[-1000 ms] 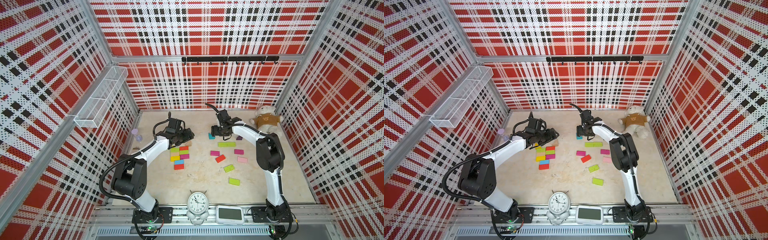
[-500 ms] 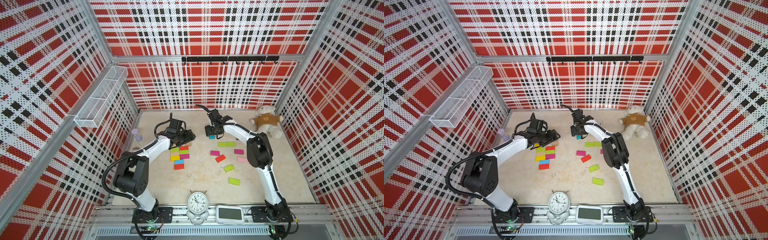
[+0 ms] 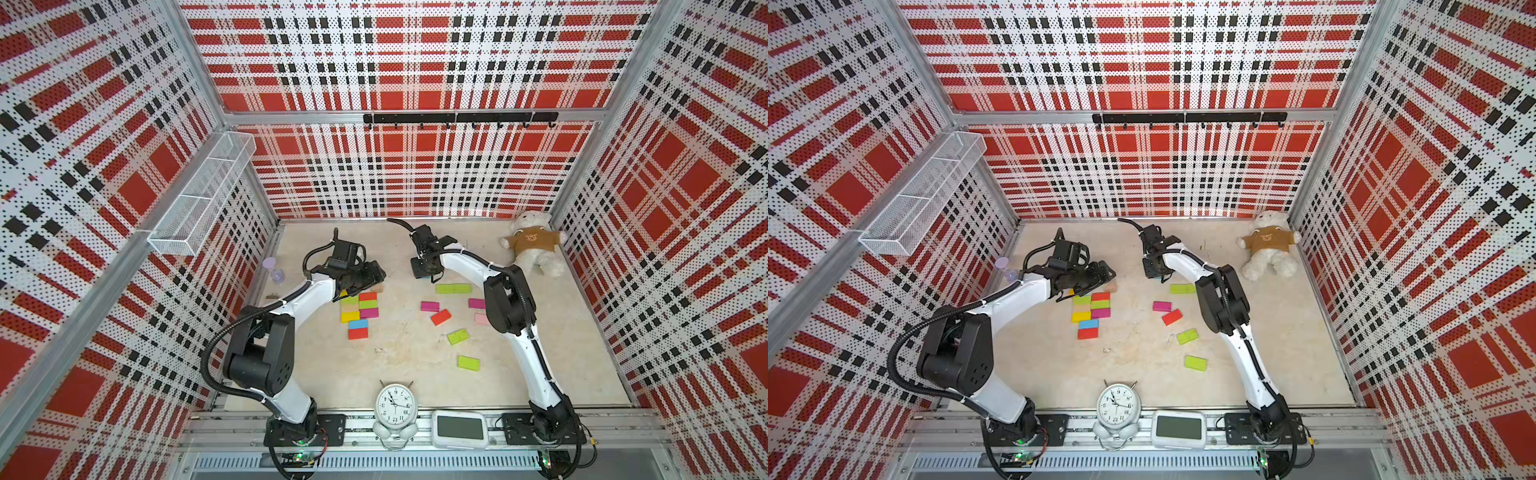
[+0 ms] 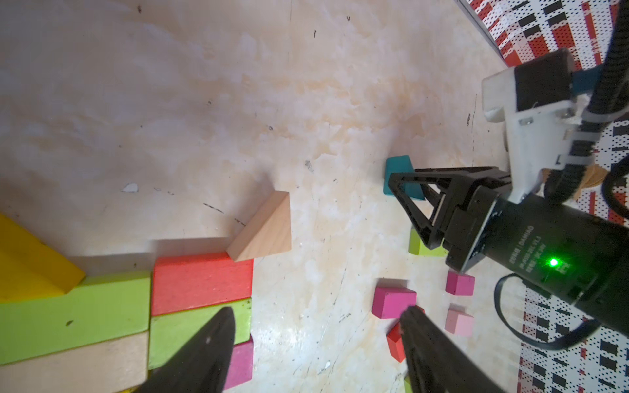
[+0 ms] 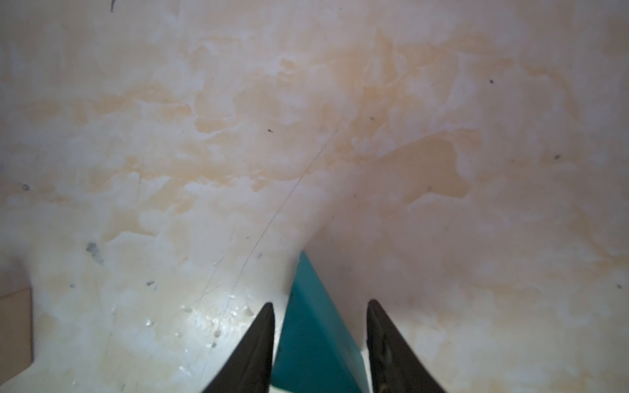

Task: Assemble a carrot with building blocks
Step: Assemble the building block at the center of the board.

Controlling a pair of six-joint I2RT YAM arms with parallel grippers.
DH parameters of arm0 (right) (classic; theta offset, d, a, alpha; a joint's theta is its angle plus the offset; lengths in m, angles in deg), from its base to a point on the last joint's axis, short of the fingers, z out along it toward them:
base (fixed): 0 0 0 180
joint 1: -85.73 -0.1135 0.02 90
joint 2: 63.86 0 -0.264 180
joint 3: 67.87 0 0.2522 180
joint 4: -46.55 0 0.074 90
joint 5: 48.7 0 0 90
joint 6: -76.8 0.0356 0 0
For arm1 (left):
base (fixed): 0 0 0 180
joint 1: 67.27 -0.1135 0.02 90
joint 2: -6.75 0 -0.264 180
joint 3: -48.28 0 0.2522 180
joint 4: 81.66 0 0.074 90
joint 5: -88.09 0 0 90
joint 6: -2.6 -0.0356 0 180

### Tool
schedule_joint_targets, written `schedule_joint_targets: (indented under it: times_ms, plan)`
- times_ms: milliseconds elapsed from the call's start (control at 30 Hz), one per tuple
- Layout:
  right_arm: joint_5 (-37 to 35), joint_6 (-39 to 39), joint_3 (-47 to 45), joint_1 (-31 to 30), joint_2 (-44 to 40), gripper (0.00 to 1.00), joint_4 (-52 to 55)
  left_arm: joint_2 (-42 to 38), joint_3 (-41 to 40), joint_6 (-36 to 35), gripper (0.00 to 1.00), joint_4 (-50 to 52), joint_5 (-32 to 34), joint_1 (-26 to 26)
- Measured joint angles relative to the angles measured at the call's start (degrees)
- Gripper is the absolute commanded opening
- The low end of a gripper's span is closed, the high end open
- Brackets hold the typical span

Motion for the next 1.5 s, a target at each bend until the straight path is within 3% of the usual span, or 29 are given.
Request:
schedule_joint_targets:
  times_ms: [633,1500]
  plan:
    - [-3.8,-0.2,-9.5,0.3,-4.5,0.39,-2.6,0.1,0.1,0.0,0.79,0.0,-0.8,0.6]
    - [-4.0,-1.6,-14.1,1.4,-7.4,0.37,-3.9,1.2,2.0,0.2,0.80,0.0,-0.7,3.5]
